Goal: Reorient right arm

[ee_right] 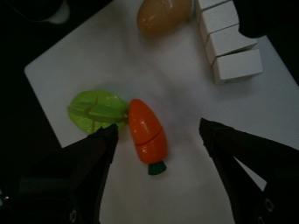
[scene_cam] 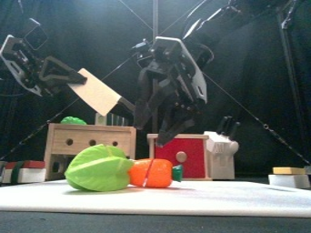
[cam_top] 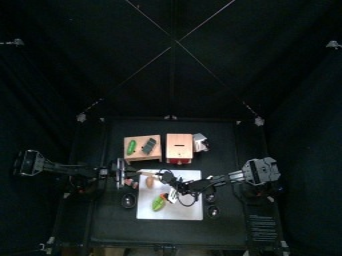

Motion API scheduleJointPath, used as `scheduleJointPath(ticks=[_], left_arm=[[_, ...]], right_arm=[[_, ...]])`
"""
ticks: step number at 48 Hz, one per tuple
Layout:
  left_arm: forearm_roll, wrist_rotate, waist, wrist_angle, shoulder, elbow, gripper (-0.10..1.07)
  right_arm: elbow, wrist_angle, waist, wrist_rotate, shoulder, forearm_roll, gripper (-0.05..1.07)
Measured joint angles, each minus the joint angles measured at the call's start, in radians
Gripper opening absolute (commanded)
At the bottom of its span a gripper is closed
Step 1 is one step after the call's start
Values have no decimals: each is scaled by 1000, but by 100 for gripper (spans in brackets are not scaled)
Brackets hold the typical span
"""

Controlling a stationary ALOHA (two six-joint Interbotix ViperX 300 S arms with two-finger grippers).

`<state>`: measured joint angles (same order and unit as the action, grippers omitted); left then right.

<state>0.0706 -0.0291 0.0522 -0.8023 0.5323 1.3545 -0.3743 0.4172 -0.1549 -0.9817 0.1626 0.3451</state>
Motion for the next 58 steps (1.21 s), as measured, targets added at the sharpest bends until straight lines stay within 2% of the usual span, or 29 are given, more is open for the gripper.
scheduleJointPath(ticks=[10,16,32,45,58], left_arm=[[25,0,28,2,32,9,42],[57,0,29,2,57,21,42],[64,0,31,3,89,40,42],[64,0,31,3,91,40,42],[64,0,31,3,91,40,42]], right_arm=[[0,3,-9,-8,35,12,102],[3,3,-15,-9,57,14,102],[46,11,-20,-11,118,6,102],[60,97,-21,-11,152,5,102],[60,124,-21,-11,153,15,101]])
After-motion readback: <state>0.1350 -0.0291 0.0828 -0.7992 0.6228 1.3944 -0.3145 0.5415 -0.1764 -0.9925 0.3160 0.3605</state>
